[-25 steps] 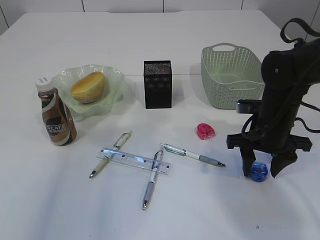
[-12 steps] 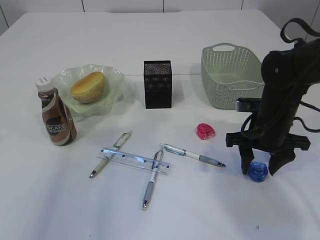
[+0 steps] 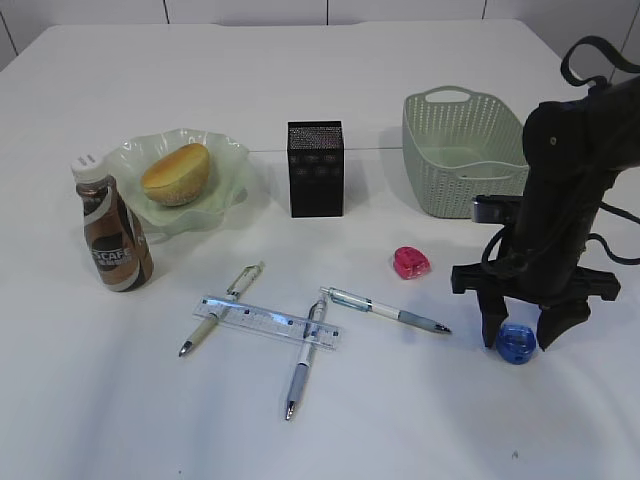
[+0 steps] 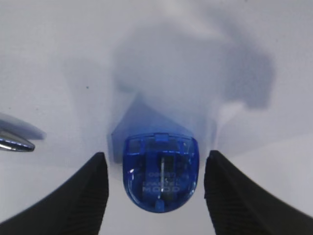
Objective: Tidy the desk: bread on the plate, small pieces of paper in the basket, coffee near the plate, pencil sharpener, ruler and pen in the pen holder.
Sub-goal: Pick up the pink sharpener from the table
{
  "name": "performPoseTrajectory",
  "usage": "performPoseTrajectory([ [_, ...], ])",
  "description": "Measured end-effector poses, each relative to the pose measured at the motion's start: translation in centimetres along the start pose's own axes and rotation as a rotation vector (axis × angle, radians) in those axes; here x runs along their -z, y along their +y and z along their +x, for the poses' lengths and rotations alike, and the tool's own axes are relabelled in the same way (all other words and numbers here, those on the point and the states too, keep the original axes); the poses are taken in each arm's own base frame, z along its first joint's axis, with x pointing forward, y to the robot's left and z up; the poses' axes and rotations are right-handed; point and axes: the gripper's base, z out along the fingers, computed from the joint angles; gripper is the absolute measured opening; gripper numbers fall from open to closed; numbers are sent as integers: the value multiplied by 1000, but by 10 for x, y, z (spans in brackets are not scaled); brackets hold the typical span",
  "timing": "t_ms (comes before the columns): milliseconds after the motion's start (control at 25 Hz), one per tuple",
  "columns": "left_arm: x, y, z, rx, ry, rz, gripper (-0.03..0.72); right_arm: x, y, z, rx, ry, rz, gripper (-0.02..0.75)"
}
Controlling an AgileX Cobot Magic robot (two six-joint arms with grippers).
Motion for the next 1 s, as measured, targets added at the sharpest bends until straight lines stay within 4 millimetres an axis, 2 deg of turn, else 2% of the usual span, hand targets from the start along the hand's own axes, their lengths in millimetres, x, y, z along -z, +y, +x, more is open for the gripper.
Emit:
performPoseTrajectory([
  [1000, 0, 0, 0, 0, 0, 0, 466, 0, -1, 0, -1, -1, 7, 485],
])
